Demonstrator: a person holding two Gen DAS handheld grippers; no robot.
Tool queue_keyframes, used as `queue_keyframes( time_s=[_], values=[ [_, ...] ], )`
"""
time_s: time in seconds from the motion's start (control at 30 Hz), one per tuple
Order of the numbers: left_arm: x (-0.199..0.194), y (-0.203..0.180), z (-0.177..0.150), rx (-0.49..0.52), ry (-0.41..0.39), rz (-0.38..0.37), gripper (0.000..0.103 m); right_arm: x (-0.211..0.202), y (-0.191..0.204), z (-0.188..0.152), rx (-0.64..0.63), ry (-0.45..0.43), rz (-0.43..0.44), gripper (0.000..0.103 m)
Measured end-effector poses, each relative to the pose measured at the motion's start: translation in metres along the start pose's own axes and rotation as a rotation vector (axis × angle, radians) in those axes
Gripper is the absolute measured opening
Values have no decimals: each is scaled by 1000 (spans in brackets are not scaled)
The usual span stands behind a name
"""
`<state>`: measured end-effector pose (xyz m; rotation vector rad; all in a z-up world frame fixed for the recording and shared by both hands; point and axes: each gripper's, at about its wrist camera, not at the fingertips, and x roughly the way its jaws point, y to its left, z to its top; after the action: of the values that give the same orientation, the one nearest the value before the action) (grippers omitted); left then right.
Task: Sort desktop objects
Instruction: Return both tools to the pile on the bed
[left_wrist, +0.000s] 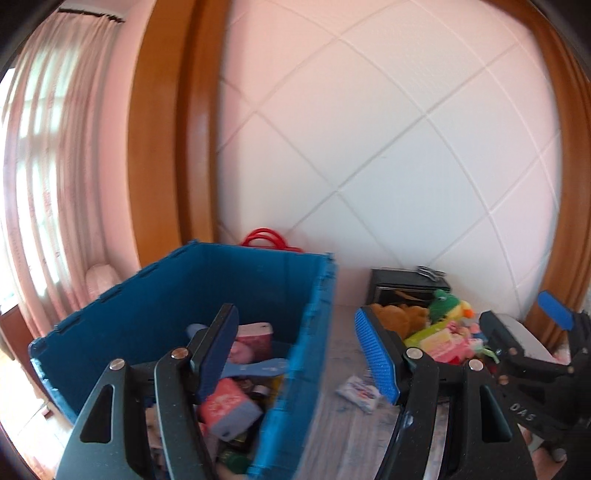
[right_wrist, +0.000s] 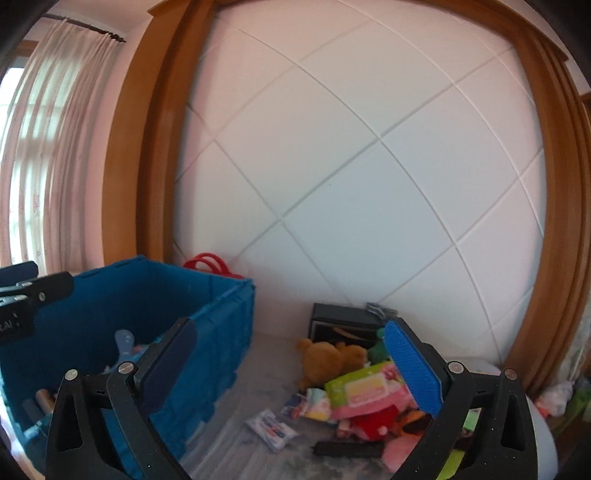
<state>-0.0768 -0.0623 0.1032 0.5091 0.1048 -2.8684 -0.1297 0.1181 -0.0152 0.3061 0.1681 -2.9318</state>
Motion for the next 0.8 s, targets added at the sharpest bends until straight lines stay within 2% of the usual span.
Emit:
queue_keyframes(
  time_s=[0.13, 0.27, 0.37, 0.47, 0.57, 0.63, 0.8],
  values=[
    [11, -62, -13, 53, 28, -80, 66, 2, -62, -31, 54, 65, -56, 103],
    [49, -114, -42, 82, 131, -144, 66, 12, -121, -73, 104, 183, -87, 103],
    [87, -139, -70, 90, 233, -134, 66, 23, -159, -106, 142, 263, -110, 103],
    [121, -153, -102, 96, 342, -121, 66, 34, -194, -144, 170, 332, -141, 103],
    [146, -159, -131, 116, 423, -113, 66, 48, -217, -176, 193, 423, -128, 103],
    [160, -161, -149, 139, 462, -102, 66, 59, -226, -202, 217, 500, -122, 103],
    [197, -160, -182, 154, 535, -123, 66, 72, -230, -255, 270, 608, -88, 103]
  ],
)
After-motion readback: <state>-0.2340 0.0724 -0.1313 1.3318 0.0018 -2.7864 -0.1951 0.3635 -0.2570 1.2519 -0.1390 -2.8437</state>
